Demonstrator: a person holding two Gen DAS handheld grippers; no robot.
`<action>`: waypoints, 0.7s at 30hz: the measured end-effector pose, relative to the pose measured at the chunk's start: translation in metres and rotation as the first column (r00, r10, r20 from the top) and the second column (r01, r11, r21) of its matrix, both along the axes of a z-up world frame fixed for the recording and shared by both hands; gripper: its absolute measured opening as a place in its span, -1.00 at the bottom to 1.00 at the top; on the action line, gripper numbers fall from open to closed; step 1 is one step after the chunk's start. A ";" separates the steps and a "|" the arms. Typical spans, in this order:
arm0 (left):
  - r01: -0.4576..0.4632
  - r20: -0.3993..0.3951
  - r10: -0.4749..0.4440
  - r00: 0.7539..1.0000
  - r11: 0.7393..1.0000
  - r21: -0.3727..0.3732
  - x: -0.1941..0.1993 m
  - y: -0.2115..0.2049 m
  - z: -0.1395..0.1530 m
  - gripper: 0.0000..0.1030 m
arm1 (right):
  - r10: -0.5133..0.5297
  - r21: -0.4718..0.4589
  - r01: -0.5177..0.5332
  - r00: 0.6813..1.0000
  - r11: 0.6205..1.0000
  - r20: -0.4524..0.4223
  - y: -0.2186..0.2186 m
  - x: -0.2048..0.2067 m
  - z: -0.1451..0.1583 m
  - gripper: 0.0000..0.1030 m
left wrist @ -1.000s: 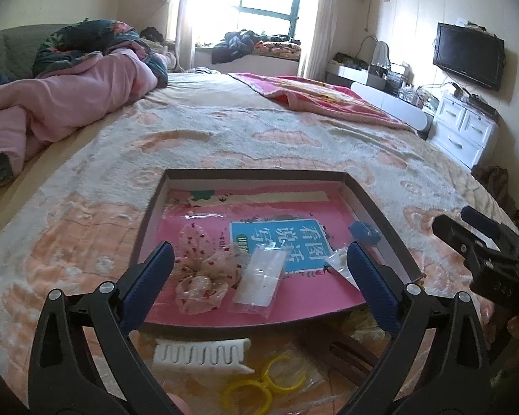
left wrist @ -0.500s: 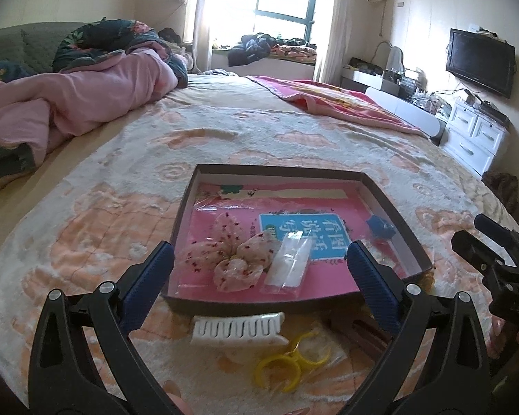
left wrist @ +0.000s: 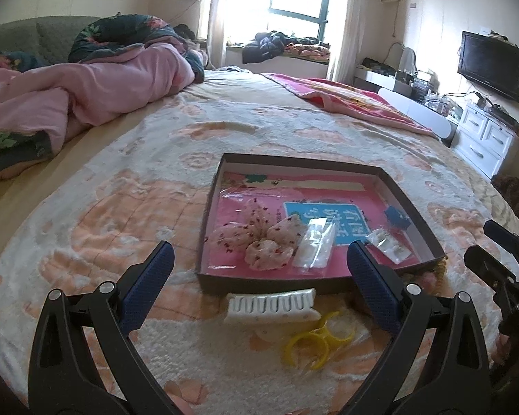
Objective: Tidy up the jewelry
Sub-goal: 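Withdraw both tools from the tray back toward the loose items, then reach the left tool toward the yellow bangles while the right tool reaches toward the white pearl flower clip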
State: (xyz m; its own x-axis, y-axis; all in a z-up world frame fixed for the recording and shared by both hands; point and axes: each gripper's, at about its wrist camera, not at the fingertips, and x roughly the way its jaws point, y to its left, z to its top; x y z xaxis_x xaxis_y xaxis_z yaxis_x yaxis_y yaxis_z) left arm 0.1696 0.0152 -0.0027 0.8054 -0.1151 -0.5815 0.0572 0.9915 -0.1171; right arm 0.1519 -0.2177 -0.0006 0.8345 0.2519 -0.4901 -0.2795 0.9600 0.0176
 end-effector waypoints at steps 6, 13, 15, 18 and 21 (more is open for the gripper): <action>-0.017 -0.014 0.017 1.000 1.000 0.006 -0.007 0.009 -0.005 0.78 | 0.023 -0.008 -0.023 1.000 1.000 -0.009 0.006 -0.008 -0.004 0.84; -0.010 -0.037 0.011 0.999 1.000 0.012 -0.015 0.013 -0.013 0.78 | 0.049 -0.021 -0.050 0.998 0.999 -0.030 0.012 -0.015 -0.011 0.84; -0.004 -0.043 0.005 0.999 1.000 0.013 -0.017 0.013 -0.015 0.78 | 0.058 -0.023 -0.059 0.998 0.998 -0.039 0.013 -0.018 -0.014 0.84; 0.011 -0.055 -0.010 0.998 1.000 0.011 -0.020 0.012 -0.018 0.78 | 0.065 -0.021 -0.066 0.996 0.998 -0.054 0.014 -0.018 -0.019 0.84; 0.026 -0.067 -0.025 0.997 1.000 0.009 -0.021 0.009 -0.022 0.77 | 0.071 -0.020 -0.072 0.995 0.997 -0.075 0.015 -0.019 -0.025 0.83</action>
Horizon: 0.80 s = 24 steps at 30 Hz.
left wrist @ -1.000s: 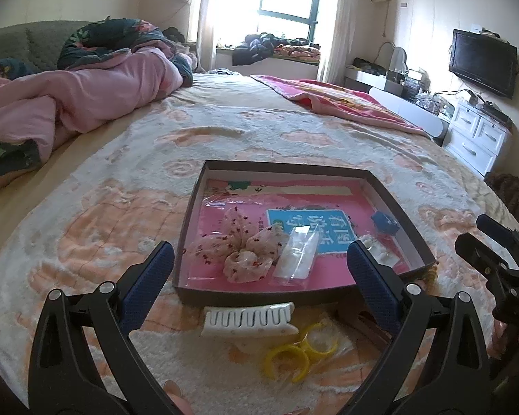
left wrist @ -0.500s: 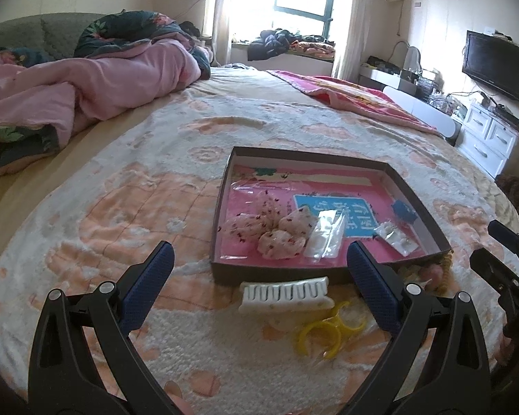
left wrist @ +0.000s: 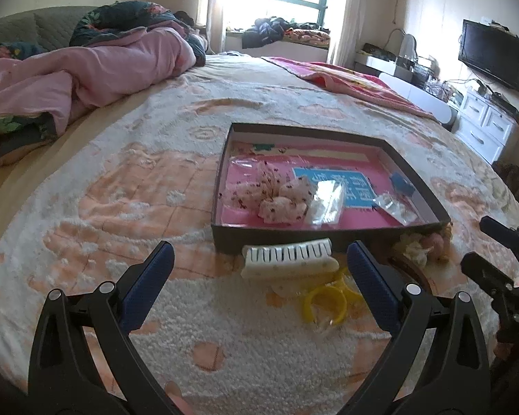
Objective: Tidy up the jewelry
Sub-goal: 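Reach the left tool toward the yellow bangles while the right tool reaches toward the white pearl flower clip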
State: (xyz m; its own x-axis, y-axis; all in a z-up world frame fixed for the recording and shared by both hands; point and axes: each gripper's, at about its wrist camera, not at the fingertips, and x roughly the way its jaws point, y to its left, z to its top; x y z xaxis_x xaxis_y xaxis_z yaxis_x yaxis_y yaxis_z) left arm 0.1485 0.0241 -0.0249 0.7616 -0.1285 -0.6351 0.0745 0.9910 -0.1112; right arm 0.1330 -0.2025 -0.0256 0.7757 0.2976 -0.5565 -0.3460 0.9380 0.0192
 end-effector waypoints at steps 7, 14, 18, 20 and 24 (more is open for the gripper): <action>0.048 -0.039 -0.048 0.998 0.999 0.010 -0.004 -0.012 -0.013 0.77 | 0.012 0.021 -0.010 0.998 1.000 -0.064 -0.002 0.007 -0.015 0.55; 0.122 -0.090 -0.118 0.989 0.992 0.041 -0.003 -0.030 -0.032 0.76 | 0.024 0.036 -0.021 0.995 0.999 -0.102 -0.004 0.018 -0.024 0.27; 0.171 -0.094 -0.165 0.982 0.984 0.056 -0.002 -0.041 -0.038 0.66 | 0.030 0.026 -0.027 0.993 0.999 -0.114 -0.002 0.027 -0.029 0.07; 0.186 -0.098 -0.180 0.979 0.981 0.057 -0.001 -0.044 -0.042 0.62 | 0.033 0.019 -0.030 0.992 0.999 -0.119 0.000 0.032 -0.031 0.02; 0.205 -0.099 -0.198 0.975 0.977 0.065 0.001 -0.048 -0.045 0.54 | 0.039 0.005 -0.039 0.991 0.999 -0.126 0.005 0.040 -0.036 -0.07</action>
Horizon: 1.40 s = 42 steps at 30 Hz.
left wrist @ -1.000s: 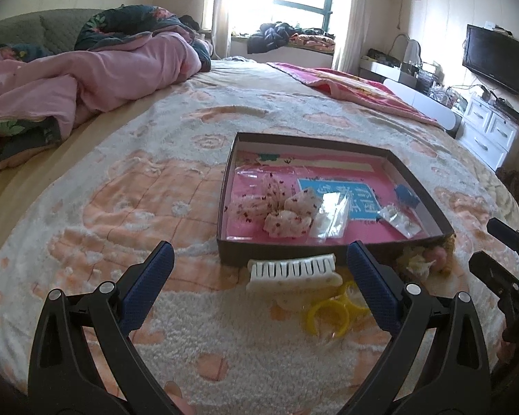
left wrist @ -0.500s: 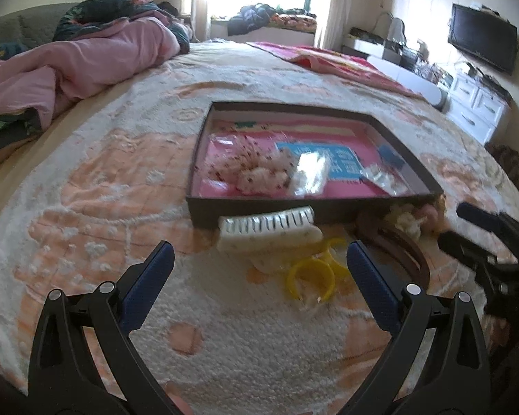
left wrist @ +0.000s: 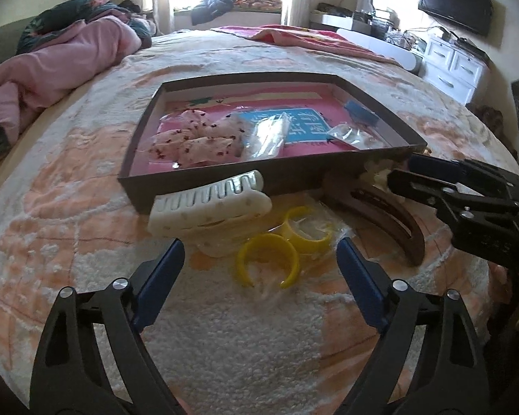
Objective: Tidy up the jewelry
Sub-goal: 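Reach the left tool toward the yellow bangles while the right tool reaches toward the white pearl flower clip, then grasp the bagged yellow bangles with the left tool while the right tool grasps the bagged pearl clip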
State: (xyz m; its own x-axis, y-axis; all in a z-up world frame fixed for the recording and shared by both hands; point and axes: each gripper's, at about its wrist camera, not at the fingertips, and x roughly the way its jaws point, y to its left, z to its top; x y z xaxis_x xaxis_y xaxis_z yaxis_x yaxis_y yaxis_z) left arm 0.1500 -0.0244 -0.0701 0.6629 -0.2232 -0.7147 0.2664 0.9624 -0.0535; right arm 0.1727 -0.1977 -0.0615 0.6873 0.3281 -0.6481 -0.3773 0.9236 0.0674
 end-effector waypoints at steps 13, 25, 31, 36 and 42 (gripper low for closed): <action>0.050 -0.012 -0.049 0.999 0.998 0.024 0.010 -0.021 -0.006 0.51 | -0.010 0.025 0.011 0.998 1.000 -0.064 0.003 0.022 -0.012 -0.17; 0.070 0.000 -0.070 0.998 0.997 0.040 0.010 -0.031 -0.007 0.29 | -0.012 0.085 0.017 0.998 0.996 -0.065 -0.011 0.015 -0.006 -0.28; 0.083 0.000 -0.083 0.997 0.995 0.046 0.007 -0.032 -0.006 0.00 | -0.017 0.081 0.020 0.999 0.997 -0.035 -0.017 0.006 0.001 -0.28; 0.079 -0.010 -0.078 0.997 0.997 0.020 0.006 -0.027 -0.004 -0.11 | -0.022 0.081 0.023 1.000 0.996 -0.020 -0.021 -0.001 0.005 -0.28; 0.072 -0.006 -0.072 0.997 0.997 0.014 0.001 -0.025 -0.001 -0.17 | -0.020 0.087 0.022 1.000 0.996 -0.017 -0.023 -0.005 0.007 -0.28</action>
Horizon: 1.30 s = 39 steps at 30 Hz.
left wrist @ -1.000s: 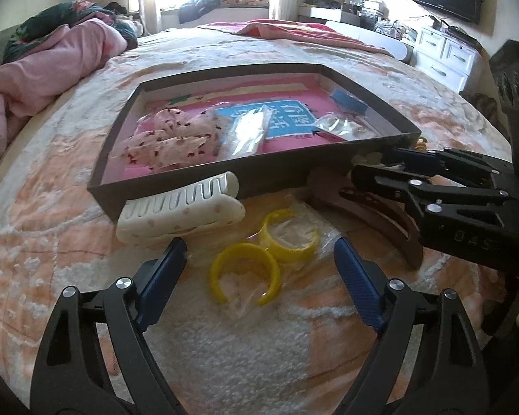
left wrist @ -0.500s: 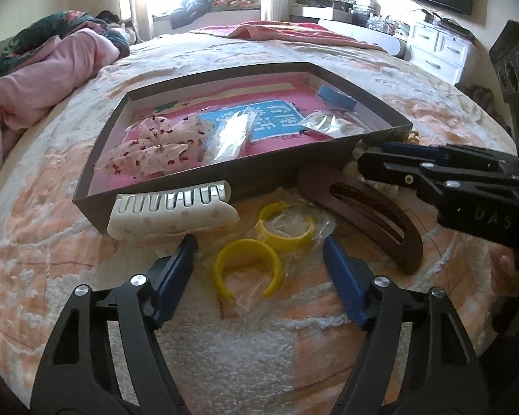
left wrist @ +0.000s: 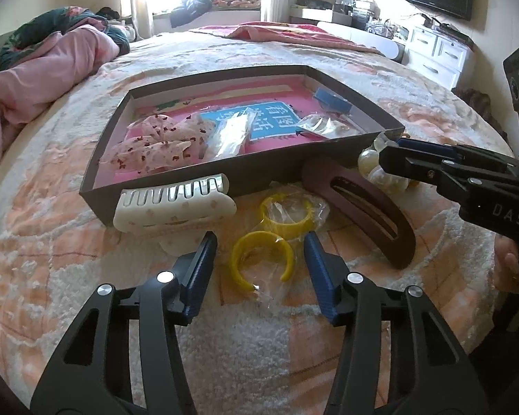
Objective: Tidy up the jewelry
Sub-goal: 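Grasp the bagged yellow bangles with the left tool while the right tool grasps the bagged pearl clip, then carry the bangles with the left tool into the tray while the right tool carries the pearl clip there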
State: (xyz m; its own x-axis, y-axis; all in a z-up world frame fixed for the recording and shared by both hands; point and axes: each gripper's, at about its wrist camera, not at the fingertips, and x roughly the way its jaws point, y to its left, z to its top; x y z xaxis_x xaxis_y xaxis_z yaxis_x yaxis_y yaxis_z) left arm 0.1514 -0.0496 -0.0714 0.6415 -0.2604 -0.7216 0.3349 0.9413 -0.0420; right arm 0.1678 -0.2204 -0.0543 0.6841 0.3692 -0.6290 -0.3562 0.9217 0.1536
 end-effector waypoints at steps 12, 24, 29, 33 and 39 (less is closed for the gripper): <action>-0.013 0.008 0.013 1.000 0.999 -0.030 -0.014 0.010 0.014 -0.26 | 0.016 0.000 -0.016 0.999 1.000 0.032 0.002 -0.013 0.011 -0.28; -0.078 0.105 0.086 0.991 0.994 -0.083 -0.018 0.033 0.051 -0.26 | 0.034 0.015 -0.035 0.998 0.999 0.061 0.006 -0.016 0.022 -0.28; -0.118 0.121 0.130 0.984 0.988 -0.102 -0.013 0.048 0.058 -0.26 | 0.051 0.021 -0.053 0.996 0.998 0.076 0.011 -0.014 0.027 -0.28; -0.145 0.126 0.159 0.979 0.983 -0.114 -0.007 0.057 0.061 -0.26 | 0.049 0.022 -0.051 0.996 0.998 0.081 0.013 -0.010 0.029 -0.28; -0.175 0.132 0.192 0.972 0.976 -0.131 0.005 0.066 0.066 -0.26 | 0.041 0.016 -0.043 0.995 0.999 0.094 0.015 -0.001 0.034 -0.28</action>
State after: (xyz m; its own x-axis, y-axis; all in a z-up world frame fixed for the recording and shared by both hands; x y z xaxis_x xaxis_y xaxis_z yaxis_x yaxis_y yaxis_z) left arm 0.1563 0.0160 -0.0053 0.7807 -0.2058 -0.5900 0.1673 0.9786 -0.1199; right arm 0.1664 -0.2055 -0.0199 0.7234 0.4093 -0.5560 -0.4082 0.9030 0.1338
